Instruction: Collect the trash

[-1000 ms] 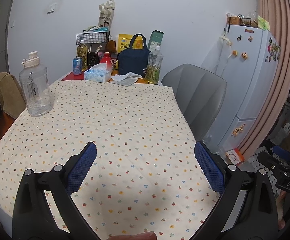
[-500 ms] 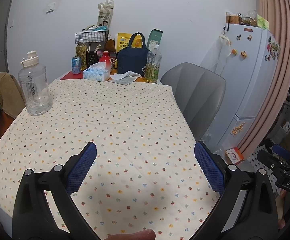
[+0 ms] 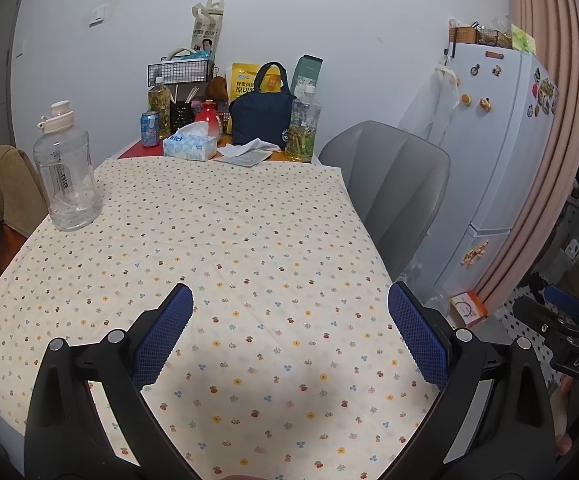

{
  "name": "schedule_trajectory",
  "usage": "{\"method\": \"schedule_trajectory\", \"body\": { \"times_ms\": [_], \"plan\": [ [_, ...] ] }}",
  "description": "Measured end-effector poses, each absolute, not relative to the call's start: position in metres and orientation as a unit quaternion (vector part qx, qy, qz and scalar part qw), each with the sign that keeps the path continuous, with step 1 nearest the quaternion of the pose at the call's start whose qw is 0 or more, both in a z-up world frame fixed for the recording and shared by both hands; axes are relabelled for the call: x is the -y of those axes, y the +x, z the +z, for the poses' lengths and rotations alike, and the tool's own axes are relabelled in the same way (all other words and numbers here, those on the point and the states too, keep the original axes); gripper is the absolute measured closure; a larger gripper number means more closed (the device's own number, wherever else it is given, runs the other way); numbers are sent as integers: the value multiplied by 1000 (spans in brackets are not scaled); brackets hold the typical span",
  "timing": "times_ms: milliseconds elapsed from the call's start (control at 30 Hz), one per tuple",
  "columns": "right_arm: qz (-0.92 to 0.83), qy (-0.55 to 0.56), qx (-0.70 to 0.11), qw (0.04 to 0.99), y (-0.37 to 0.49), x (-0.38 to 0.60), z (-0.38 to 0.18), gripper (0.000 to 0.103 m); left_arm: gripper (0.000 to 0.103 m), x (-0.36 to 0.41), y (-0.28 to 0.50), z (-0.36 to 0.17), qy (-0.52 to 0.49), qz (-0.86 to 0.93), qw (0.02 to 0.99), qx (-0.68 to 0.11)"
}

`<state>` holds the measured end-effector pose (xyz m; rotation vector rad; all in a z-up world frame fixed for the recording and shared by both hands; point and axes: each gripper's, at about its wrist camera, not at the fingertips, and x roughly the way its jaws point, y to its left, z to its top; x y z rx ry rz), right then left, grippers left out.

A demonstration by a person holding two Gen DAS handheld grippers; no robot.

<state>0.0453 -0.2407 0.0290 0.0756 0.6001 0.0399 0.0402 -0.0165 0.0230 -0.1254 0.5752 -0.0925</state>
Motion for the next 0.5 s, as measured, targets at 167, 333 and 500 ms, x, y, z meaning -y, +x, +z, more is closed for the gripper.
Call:
{"method": "schedule_trajectory", "body": {
  "times_ms": [167, 333, 500],
  "plan": [
    [20, 37, -295, 954, 45, 241, 29, 8, 6, 17, 41, 22, -60, -48, 956, -284],
    [17, 36, -297, 954, 46, 242, 27, 8, 6, 17, 43, 20, -57, -48, 954, -290],
    [16, 32, -302, 953, 50, 238, 21, 8, 6, 13, 48, 12, -63, -48, 951, -300]
  ]
}}
